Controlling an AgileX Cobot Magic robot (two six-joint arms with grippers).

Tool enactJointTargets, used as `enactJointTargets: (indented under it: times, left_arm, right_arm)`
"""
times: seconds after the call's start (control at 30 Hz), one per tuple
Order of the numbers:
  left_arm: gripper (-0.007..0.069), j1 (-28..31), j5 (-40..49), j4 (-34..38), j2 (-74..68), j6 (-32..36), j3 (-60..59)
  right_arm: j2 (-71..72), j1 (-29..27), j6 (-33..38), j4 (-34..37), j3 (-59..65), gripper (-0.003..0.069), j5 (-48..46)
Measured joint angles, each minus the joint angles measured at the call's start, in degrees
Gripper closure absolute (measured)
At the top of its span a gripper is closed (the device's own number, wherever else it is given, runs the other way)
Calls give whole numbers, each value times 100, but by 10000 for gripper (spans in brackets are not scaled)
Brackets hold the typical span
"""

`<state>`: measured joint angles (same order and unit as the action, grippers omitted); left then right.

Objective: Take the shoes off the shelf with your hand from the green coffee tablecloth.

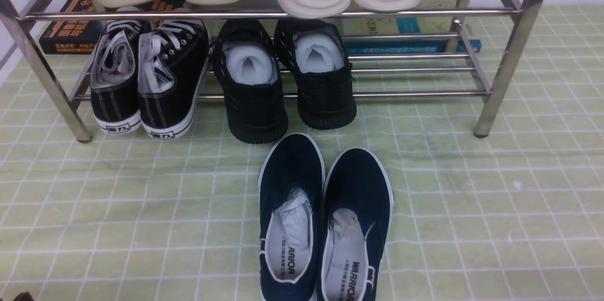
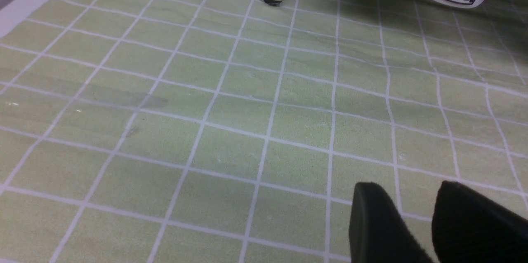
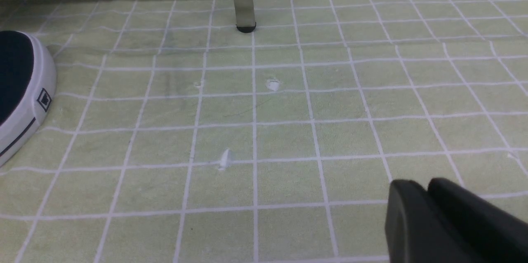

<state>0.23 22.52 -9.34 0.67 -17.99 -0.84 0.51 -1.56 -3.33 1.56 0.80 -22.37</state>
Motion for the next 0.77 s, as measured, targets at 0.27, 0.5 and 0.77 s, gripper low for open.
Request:
enactJointTargets:
  times: [0.27, 0.5, 0.77]
  left_arm:
    - [383, 0, 0, 0, 0, 0, 0]
    - [383, 0, 0, 0, 0, 0, 0]
    - [383, 0, 0, 0, 0, 0, 0]
  right_arm:
    - [0, 0, 0, 0, 0, 566, 0]
    - [0, 0, 0, 0, 0, 558, 0]
    - [0, 0, 0, 0, 0, 547, 0]
